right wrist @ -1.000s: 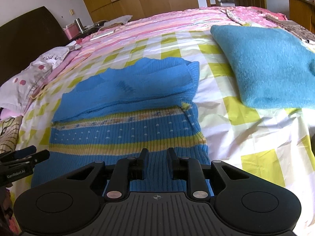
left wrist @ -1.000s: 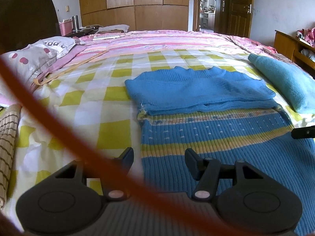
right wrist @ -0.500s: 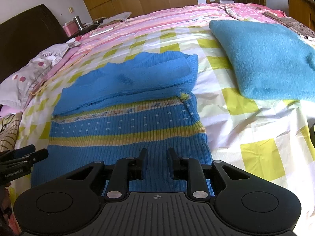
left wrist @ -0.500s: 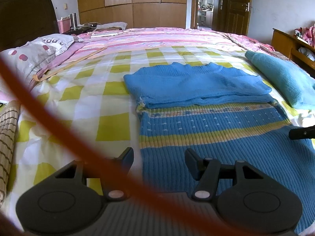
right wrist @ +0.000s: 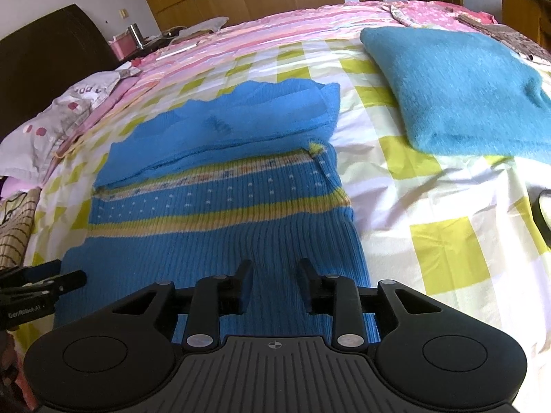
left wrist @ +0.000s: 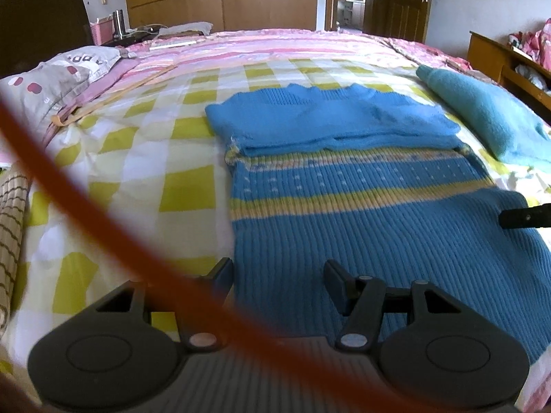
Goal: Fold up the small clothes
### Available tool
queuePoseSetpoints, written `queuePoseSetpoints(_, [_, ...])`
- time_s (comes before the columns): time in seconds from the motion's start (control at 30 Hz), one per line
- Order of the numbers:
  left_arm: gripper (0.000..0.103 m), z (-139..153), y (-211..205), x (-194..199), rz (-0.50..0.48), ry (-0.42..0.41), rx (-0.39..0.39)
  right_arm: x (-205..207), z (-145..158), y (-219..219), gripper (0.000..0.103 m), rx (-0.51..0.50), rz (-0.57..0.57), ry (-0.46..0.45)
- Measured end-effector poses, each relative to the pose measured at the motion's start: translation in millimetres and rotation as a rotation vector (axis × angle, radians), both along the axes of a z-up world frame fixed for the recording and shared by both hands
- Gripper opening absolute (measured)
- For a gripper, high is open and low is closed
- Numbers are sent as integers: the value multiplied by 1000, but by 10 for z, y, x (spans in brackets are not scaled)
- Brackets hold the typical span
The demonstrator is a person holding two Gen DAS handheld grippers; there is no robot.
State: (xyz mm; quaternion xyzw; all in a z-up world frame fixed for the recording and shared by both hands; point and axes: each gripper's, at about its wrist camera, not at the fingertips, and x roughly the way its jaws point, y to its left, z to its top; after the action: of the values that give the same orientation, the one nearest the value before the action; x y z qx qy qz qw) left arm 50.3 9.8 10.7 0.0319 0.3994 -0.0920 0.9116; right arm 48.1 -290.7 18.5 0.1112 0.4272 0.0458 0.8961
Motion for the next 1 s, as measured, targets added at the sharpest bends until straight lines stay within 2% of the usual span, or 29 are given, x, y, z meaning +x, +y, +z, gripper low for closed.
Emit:
queuePoseSetpoints(0.63, [64, -33, -114, -296, -39, 48, 33, -287, 1, -45, 40, -12, 12, 17])
queuePoseSetpoints(1.0, [68, -51, -139, -438, -51, 54, 46, -459, -35, -102, 45, -10, 4, 28])
